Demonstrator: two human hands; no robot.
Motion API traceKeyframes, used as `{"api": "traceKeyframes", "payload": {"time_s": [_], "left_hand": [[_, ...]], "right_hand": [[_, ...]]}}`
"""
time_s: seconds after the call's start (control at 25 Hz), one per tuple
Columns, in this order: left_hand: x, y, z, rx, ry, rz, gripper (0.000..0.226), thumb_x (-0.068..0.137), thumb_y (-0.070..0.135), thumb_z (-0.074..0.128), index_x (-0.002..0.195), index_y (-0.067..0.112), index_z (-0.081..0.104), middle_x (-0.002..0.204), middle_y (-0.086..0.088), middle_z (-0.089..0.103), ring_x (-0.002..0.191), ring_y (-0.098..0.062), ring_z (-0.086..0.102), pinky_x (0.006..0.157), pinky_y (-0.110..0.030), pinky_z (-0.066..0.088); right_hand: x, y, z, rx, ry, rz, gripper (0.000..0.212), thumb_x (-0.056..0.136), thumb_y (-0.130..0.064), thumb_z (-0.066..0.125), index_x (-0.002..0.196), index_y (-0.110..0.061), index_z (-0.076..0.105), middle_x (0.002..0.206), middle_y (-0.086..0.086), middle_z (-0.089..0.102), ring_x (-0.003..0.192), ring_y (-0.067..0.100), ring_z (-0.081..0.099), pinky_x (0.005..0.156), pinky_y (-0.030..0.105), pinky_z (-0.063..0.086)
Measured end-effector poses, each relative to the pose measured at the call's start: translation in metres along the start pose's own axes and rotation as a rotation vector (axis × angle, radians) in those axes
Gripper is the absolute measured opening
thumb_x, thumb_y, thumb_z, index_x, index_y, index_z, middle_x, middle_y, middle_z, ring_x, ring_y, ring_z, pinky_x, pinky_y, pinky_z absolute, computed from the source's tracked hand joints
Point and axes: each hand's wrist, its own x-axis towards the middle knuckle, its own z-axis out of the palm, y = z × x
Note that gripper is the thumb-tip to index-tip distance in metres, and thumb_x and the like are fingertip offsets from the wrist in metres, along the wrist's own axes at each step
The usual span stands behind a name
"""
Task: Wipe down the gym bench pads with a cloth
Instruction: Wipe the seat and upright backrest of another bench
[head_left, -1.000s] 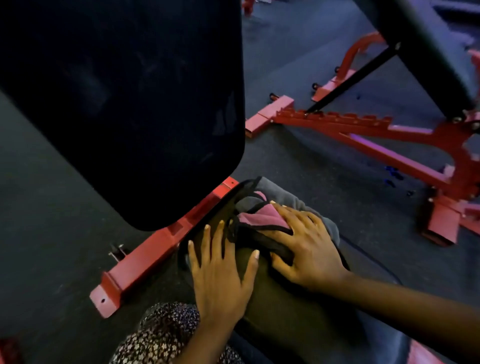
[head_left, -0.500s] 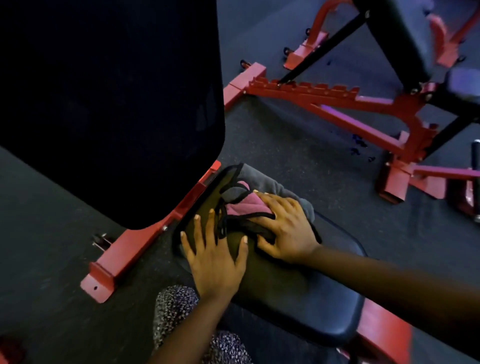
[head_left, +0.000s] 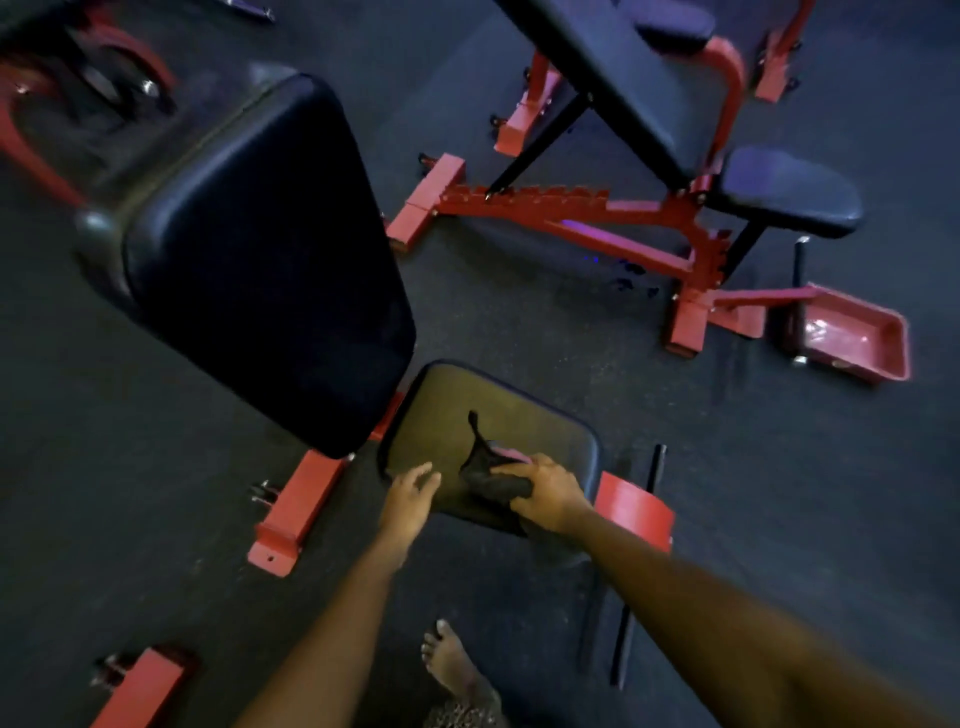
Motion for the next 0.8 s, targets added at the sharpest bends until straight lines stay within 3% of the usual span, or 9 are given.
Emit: {"api": "traceKeyframes", "payload": {"time_s": [0.28, 0.48, 0.68, 0.8], "left_hand": [[-0.117, 0.015, 0.050, 0.017, 0.013, 0.072, 0.029, 0.097, 0.018, 0.046, 0.122, 0.009, 0.057, 0.133, -0.012, 0.053, 0.123, -0.026, 0.048, 0.092, -0.027, 0.034], [-0.195, 0.055, 0.164, 0.116, 0.023, 0.238, 0.030, 0.095, 0.013, 0.049, 0.122, 0.004, 0.058, 0.129, -0.009, 0.056, 0.123, -0.023, 0.049, 0.091, -0.021, 0.033], [-0.246, 0.096, 0.321, 0.372, -0.284, 0.403, 0.031, 0.094, 0.010, 0.049, 0.124, 0.004, 0.055, 0.125, -0.003, 0.055, 0.116, -0.015, 0.051, 0.082, -0.011, 0.030], [-0.259, 0.114, 0.391, 0.512, -0.442, 0.469, 0.032, 0.094, 0.010, 0.050, 0.124, -0.001, 0.054, 0.126, -0.015, 0.058, 0.108, -0.016, 0.054, 0.076, -0.007, 0.036]], "right_hand": [[-0.171, 0.095, -0.066, 0.082, 0.127, 0.065, 0.053, 0.083, -0.020, 0.061, 0.131, -0.039, 0.049, 0.127, 0.007, 0.050, 0.117, 0.025, 0.050, 0.098, 0.027, 0.036], [-0.304, 0.214, -0.058, 0.234, 0.283, 0.234, 0.052, 0.081, -0.021, 0.062, 0.127, -0.042, 0.051, 0.119, 0.011, 0.056, 0.114, 0.028, 0.054, 0.095, 0.030, 0.040], [-0.437, 0.337, -0.049, 0.355, 0.411, 0.451, 0.046, 0.083, -0.023, 0.060, 0.123, -0.044, 0.054, 0.120, 0.006, 0.057, 0.108, 0.025, 0.056, 0.091, 0.034, 0.046], [-0.492, 0.392, -0.048, 0.421, 0.434, 0.543, 0.045, 0.082, -0.023, 0.060, 0.121, -0.046, 0.055, 0.125, 0.003, 0.057, 0.104, 0.022, 0.058, 0.087, 0.035, 0.050]]}}
